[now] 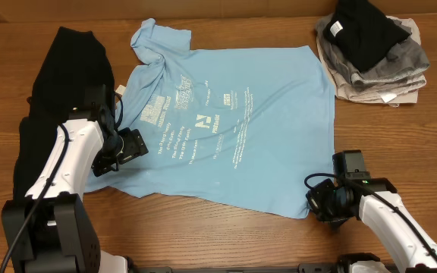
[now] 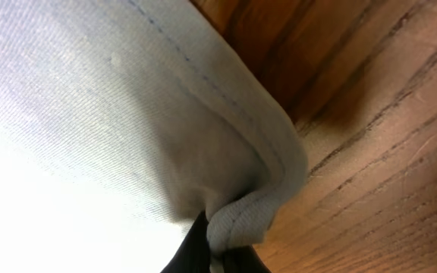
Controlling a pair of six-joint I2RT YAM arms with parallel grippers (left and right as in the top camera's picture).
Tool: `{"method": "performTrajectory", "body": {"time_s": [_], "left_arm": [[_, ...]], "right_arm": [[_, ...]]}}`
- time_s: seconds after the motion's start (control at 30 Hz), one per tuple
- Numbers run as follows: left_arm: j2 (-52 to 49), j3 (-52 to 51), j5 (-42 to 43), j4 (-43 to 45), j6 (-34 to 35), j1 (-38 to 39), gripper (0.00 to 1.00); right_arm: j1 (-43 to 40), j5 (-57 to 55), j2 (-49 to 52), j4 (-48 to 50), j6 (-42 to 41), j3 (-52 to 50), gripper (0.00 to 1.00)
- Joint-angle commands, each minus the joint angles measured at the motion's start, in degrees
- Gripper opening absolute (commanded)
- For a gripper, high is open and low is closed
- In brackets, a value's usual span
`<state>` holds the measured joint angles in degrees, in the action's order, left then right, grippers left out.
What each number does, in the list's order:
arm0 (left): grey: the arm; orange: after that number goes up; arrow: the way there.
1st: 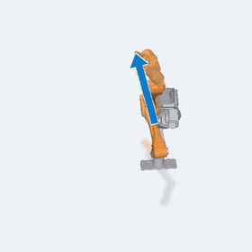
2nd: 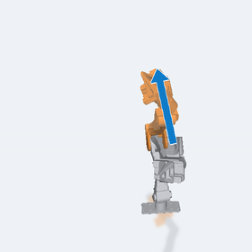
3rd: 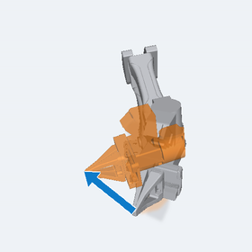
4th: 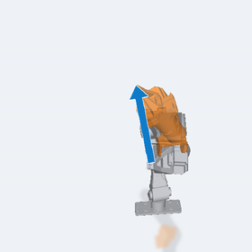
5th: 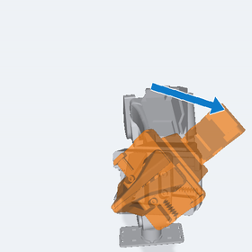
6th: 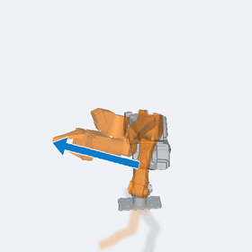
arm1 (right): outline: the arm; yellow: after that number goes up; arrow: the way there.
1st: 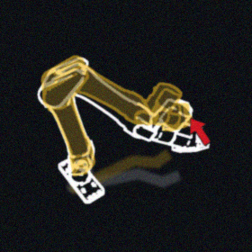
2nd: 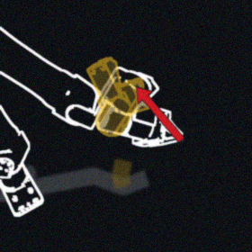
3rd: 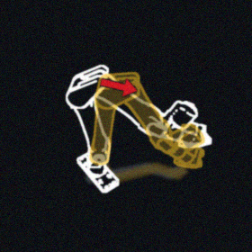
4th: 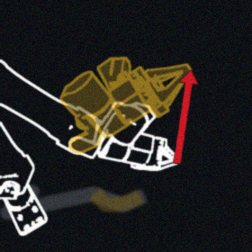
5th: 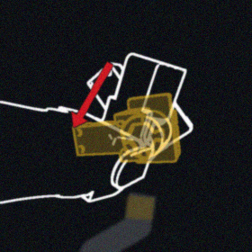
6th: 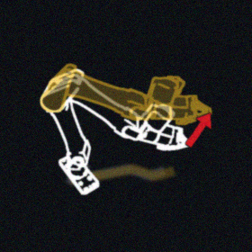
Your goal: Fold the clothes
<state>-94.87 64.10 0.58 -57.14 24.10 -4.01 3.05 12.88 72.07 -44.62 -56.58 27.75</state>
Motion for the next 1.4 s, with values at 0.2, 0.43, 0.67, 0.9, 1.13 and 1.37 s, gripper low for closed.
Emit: {"method": "performTrajectory", "body": {"time_s": [0.2,0.43,0.67,0.9,1.13,1.37], "left_arm": [[0.5,-4.6,-1.0,0.8,2.2,-1.6,0.89],[0.5,-8.5,-1.0,3.2,2.1,-6.6,0.91],[0.5,-10.4,-0.6,4.1,6.0,-7.7,0.88],[0.5,-16.8,-1.0,14.1,12.6,-10.5,0.82],[0.5,-17.2,-1.0,18.8,14.4,-11.1,0.07],[1.8,-6.5,0.9,7.7,-1.3,-10.4,0.04]], "right_arm": [[0.2,-3.4,1.5,0.4,5.0,2.6,0.04],[0.2,-3.9,1.5,-0.2,6.1,2.6,0.04],[0.2,-3.9,1.5,-0.7,6.3,2.6,0.04],[0.2,-3.9,1.5,-0.9,7.6,2.6,0.06],[0.2,-3.9,1.5,-0.8,7.6,2.6,0.06],[0.2,-3.9,1.5,-1.1,8.7,2.6,0.06]]}}
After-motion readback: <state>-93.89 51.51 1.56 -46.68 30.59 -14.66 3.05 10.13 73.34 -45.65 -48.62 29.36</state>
